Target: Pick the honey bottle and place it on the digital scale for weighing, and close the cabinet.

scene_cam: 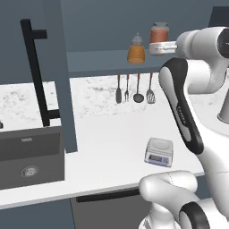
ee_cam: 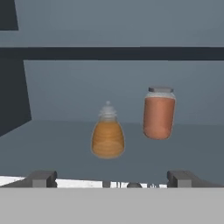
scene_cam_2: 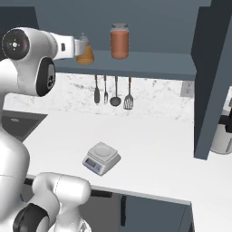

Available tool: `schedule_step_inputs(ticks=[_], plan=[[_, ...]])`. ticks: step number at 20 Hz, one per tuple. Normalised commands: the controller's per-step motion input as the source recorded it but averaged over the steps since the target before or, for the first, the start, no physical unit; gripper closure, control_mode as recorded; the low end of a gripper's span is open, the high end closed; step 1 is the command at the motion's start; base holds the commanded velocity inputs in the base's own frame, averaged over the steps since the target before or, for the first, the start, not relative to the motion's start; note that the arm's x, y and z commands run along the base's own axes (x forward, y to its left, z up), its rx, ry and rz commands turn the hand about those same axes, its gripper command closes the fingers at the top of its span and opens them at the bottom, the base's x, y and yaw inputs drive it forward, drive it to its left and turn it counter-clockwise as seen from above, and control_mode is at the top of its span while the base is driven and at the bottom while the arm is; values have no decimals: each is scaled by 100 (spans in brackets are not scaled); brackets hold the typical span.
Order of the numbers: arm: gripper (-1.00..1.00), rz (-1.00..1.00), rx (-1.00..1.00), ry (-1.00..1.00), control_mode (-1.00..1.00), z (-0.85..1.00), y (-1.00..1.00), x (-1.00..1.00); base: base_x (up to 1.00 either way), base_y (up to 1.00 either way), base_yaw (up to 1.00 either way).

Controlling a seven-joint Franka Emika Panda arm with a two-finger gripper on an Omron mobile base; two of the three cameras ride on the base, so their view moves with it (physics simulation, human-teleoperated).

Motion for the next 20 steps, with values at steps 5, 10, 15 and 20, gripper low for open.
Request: schedule_step_inputs(ticks=[5, 10, 15, 20], plan=[[-100, 0, 0, 0, -100, 3, 1, 27, 0, 0, 0], [-100, 0, 0, 0, -100, 0, 2, 24, 0, 0, 0], [-100, 0, 0, 0, -100, 0, 3, 17, 0, 0, 0], [-100, 0, 0, -2, -100, 2, 0, 22, 0, 0, 0]])
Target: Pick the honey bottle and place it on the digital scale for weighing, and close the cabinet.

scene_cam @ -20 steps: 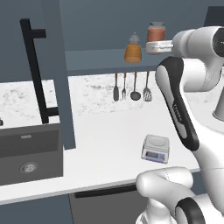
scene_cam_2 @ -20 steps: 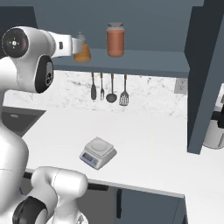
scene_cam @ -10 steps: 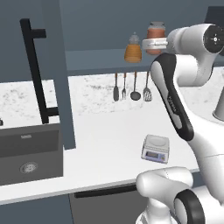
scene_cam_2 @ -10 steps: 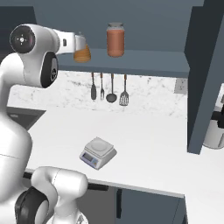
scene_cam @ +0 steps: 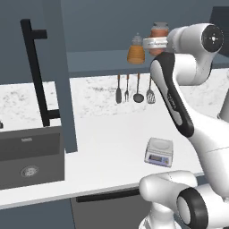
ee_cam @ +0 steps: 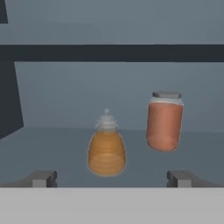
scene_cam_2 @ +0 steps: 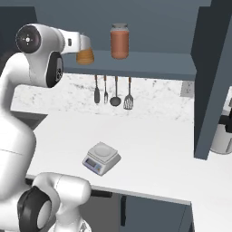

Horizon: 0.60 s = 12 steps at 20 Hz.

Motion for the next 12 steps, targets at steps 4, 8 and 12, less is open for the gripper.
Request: schedule_step_inputs(ticks=[4, 8, 12], plan=[[-100, 0, 0, 0, -100, 3, 1, 35, 0, 0, 0], [-100, 0, 0, 0, -100, 9, 2, 40, 0, 0, 0], [-100, 0, 0, -5, -100, 4, 11, 52, 0, 0, 0]])
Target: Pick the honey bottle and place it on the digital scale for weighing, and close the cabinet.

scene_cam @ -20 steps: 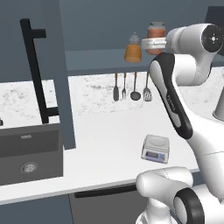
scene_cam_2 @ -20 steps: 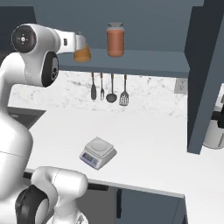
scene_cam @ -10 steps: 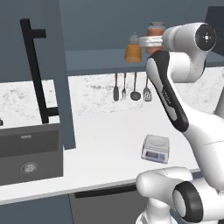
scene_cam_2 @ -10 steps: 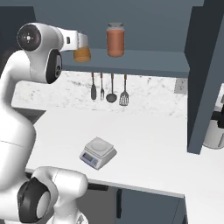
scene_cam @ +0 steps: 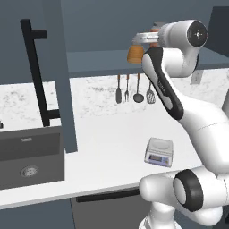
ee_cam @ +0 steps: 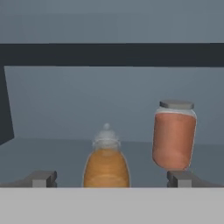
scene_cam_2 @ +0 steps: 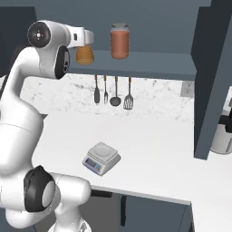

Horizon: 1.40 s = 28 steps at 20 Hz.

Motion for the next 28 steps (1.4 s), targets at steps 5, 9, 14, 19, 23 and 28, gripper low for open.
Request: schedule_step_inputs(ticks=[5, 9, 14, 19, 23, 28], plan=[[-100, 0, 0, -8, -100, 1, 15, 48, 0, 0, 0], [-100, 0, 0, 0, -100, 0, 7, 35, 0, 0, 0], [-100, 0, 0, 0, -100, -1, 1, 41, 0, 0, 0], [-100, 0, 0, 0, -100, -13, 1, 38, 0, 0, 0], [-100, 0, 0, 0, -100, -30, 0, 7, 0, 0, 0], [-100, 0, 0, 0, -100, -18, 0, 8, 0, 0, 0]])
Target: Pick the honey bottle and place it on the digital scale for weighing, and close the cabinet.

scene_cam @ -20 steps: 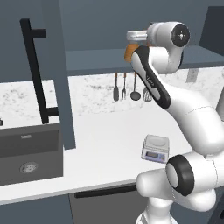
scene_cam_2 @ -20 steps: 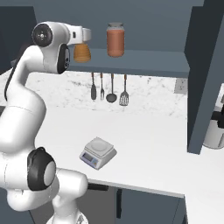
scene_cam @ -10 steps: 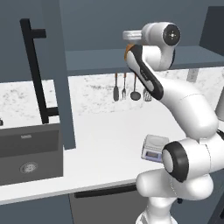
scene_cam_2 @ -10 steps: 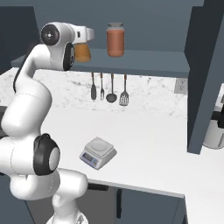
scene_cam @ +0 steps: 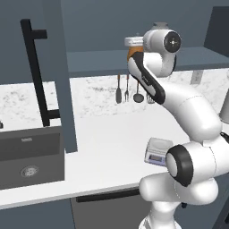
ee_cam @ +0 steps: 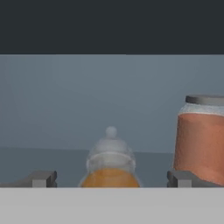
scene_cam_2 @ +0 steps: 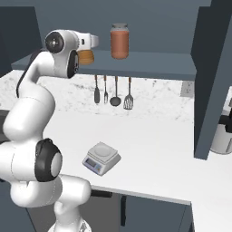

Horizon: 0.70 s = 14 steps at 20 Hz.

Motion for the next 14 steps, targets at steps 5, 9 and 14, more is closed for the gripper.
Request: schedule_step_inputs(ticks=[5, 9, 14], plan=[[-100, 0, 0, 0, -100, 0, 0, 26, 0, 0, 0], [-100, 0, 0, 0, -100, -2, 12, 29, 0, 0, 0], [-100, 0, -1, -1, -100, -24, 16, 32, 0, 0, 0]])
